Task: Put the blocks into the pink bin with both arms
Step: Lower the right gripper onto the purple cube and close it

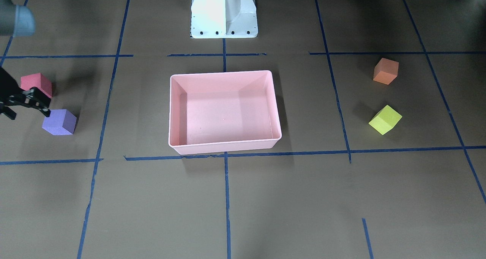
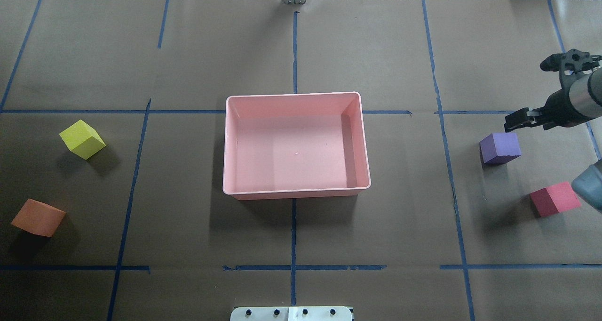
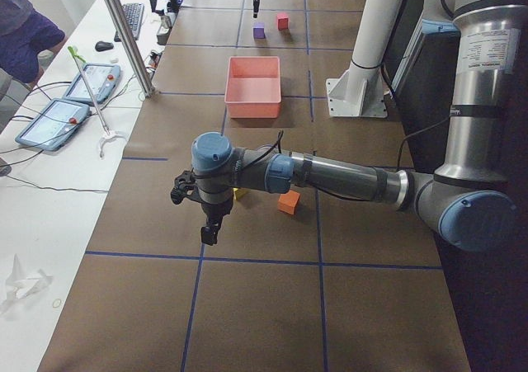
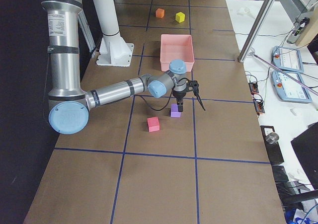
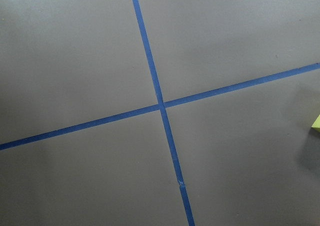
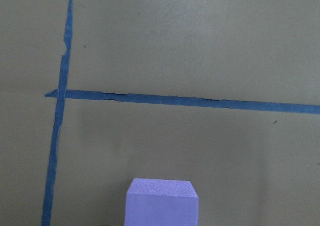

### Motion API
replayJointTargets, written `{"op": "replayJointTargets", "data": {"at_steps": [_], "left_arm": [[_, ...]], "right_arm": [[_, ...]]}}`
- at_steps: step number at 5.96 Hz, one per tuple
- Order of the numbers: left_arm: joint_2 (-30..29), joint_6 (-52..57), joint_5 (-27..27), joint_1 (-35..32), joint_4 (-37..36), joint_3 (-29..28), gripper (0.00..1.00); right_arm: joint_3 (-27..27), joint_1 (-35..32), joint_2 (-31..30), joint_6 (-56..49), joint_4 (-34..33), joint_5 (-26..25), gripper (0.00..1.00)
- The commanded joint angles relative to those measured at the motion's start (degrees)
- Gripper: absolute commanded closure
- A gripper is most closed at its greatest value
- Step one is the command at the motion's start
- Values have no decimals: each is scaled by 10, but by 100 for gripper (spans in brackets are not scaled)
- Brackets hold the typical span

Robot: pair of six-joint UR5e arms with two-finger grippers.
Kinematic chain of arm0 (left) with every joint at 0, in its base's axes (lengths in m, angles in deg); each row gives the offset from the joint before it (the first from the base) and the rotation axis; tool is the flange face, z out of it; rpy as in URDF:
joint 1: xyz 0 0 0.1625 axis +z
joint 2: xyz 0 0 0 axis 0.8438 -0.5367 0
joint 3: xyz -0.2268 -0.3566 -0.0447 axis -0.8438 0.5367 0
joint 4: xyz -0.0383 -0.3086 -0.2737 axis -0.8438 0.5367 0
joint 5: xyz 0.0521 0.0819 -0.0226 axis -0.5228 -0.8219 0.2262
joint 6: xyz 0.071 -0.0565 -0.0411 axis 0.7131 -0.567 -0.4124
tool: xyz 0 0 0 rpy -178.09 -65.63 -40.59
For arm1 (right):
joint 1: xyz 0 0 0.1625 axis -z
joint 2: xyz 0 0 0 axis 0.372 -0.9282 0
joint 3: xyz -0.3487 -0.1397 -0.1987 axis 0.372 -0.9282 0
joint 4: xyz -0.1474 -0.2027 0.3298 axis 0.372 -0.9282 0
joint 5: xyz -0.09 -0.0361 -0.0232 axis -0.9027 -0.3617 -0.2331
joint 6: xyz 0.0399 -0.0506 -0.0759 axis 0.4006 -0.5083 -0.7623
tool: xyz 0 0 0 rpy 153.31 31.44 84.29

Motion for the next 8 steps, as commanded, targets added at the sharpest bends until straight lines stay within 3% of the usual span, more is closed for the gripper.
{"op": "replayJointTargets", "data": {"at_steps": [1,4,5,6,8], "left_arm": [[0,0,0,0,0,2,0],[1,1,0,0,1,5,0],[1,1,0,0,1,5,0],[1,1,1,0,1,5,0],[1,-1,1,0,0,5,0]], "right_arm": [[-26,38,-1,18,24,-25,0],[-86,53,3,15,82,-26,1],[-85,54,5,14,82,-24,45],[-80,53,6,14,81,-21,80],[-12,51,13,17,31,-8,83]]}}
